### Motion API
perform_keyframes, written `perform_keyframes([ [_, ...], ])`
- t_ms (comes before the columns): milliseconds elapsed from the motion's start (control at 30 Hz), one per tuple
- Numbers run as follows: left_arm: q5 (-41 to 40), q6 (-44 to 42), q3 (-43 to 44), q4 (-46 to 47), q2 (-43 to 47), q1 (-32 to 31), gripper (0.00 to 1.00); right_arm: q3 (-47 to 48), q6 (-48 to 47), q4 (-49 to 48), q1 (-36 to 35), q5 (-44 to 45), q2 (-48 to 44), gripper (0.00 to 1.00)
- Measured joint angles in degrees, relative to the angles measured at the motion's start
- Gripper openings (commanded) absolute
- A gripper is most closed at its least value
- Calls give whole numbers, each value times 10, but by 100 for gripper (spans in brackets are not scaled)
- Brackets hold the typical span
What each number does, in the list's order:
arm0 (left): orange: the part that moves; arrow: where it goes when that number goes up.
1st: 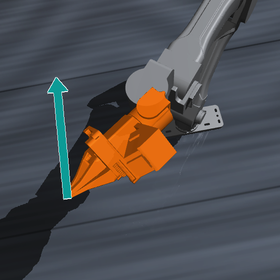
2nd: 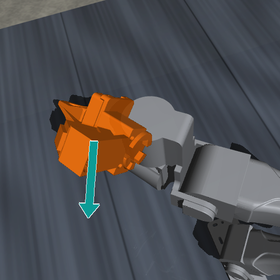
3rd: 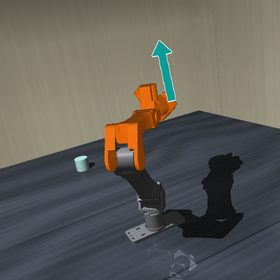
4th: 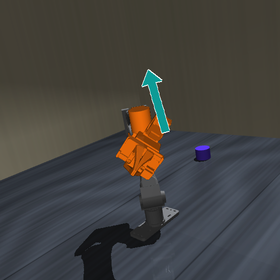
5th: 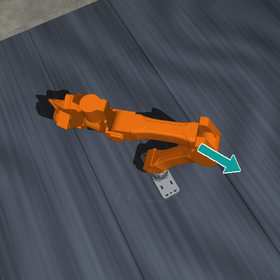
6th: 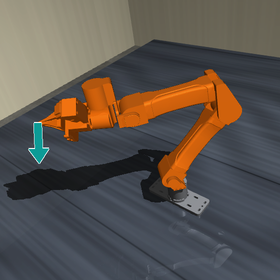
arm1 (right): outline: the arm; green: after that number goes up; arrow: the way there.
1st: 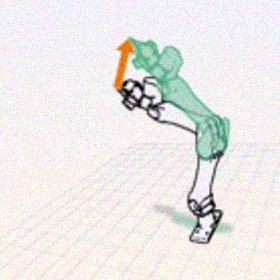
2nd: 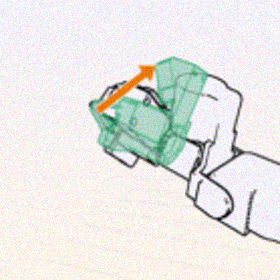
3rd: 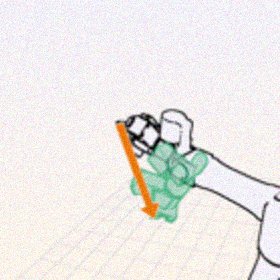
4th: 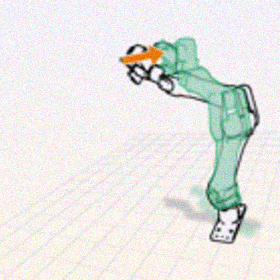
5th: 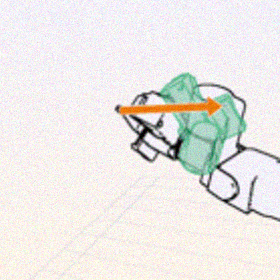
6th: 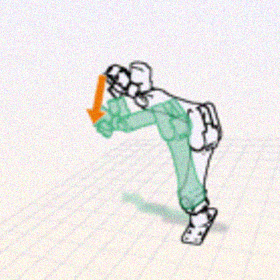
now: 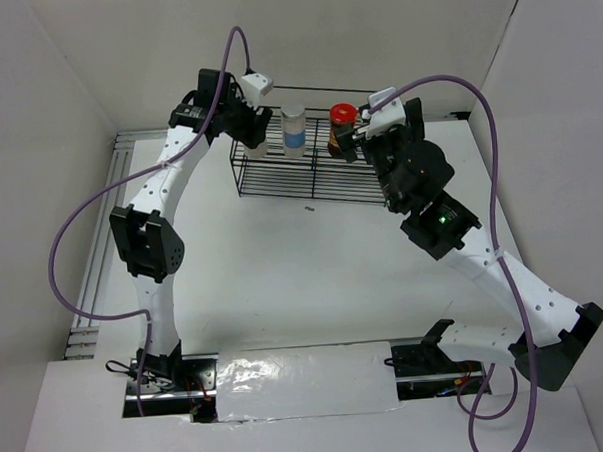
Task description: Organize the condiment bottles
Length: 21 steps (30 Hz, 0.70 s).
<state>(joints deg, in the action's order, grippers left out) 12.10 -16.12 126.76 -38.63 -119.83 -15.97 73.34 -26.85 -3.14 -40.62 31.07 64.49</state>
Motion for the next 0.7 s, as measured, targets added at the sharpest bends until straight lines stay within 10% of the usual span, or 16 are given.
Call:
perform_keyframes([
  [433,2,20,14,10,-10,0,99,-26,4,8,19,11,-3,100],
  [700,17,44,14,16,38,0,99,-41,113,31,161,-19,-3,100],
])
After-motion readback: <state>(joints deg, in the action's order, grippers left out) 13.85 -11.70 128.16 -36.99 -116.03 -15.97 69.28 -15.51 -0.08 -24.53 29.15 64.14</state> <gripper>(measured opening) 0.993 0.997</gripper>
